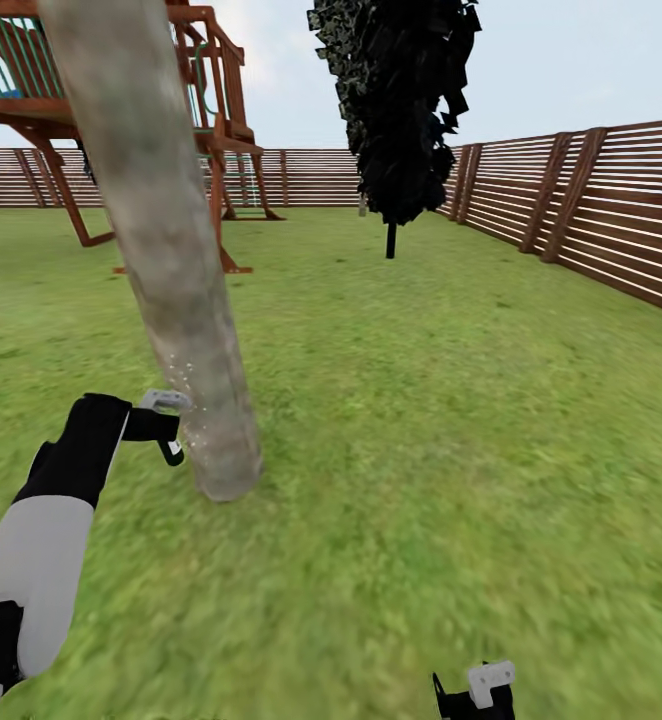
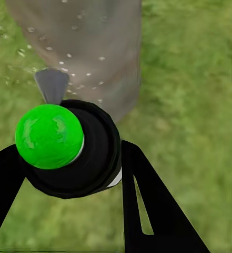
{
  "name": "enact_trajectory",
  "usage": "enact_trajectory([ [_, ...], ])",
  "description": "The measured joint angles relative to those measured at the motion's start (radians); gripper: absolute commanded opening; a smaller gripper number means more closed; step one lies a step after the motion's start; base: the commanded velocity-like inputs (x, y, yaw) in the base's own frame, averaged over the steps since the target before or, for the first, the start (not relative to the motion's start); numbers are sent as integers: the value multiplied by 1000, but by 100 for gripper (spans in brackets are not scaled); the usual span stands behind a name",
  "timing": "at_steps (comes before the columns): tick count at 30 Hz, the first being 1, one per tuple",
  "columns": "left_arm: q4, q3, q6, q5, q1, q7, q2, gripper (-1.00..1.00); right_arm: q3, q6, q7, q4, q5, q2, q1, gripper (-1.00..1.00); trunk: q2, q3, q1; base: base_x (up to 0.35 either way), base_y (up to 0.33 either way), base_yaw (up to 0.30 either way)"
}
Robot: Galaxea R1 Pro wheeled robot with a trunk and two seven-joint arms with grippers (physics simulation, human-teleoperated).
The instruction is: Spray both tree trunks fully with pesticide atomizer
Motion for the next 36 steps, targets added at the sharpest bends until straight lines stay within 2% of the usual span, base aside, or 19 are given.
enact_trajectory([
  [10,9,-1,-1,0,0,5,-1,-100,0,0,0,0,0,0,0,100,0,0,0,0,-275,267],
  [22,8,0,-1,0,0,5,-1,-100,0,0,0,0,0,0,0,100,0,0,0,0,-274,12],
  [28,14,2,-1,-2,2,6,0,-100,0,0,0,1,0,0,0,100,0,0,0,1,-275,194],
  [30,15,7,-3,-8,41,28,7,-100,0,0,0,1,0,0,0,100,0,0,0,51,-274,274],
  [32,16,8,-3,-6,74,85,12,-100,0,0,0,1,0,0,0,100,0,0,0,90,-274,277],
  [36,15,3,1,13,78,101,-10,-100,0,0,0,1,0,0,0,100,0,0,0,163,-250,95],
])
